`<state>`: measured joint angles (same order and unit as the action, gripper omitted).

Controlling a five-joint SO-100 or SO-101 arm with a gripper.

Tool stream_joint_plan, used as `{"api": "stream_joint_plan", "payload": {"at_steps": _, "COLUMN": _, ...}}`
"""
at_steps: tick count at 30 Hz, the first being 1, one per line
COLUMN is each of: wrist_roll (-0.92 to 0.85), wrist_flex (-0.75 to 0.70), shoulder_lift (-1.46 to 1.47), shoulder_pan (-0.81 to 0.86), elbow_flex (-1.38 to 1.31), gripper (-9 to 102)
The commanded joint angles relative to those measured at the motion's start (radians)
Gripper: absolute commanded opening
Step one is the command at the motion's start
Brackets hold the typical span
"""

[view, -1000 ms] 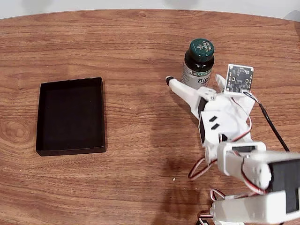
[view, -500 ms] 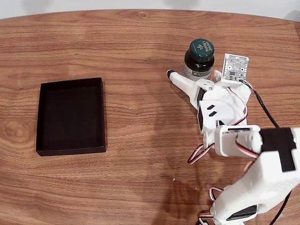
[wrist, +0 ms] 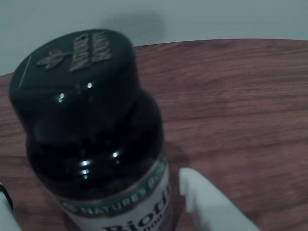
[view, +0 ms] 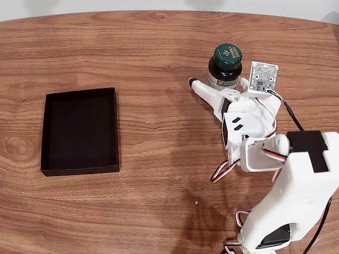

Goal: Pick up the pill bottle and place it in the black box.

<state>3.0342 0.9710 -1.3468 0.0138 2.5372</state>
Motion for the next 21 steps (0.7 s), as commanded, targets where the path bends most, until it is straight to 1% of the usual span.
{"api": "stream_joint_plan", "payload": {"at_steps": 1, "wrist_roll": -0.003, "wrist_flex": 0.035, "shoulder_lift": 0.005, "shoulder_pan": -0.002, "elbow_flex": -0.081, "gripper": 44}}
{"api": "stream_joint_plan", "payload": {"at_steps": 8, "wrist_roll": 0.002, "wrist_flex": 0.038, "shoulder_lift": 0.074, "shoulder_pan": 0.015, "elbow_flex": -0.172, "gripper": 42}}
{"api": "stream_joint_plan", "payload": {"at_steps": 21, "wrist_roll": -0.014, "wrist_flex": -0.067, "shoulder_lift": 0.094, "shoulder_pan": -0.02, "elbow_flex": -0.255, "gripper": 35}}
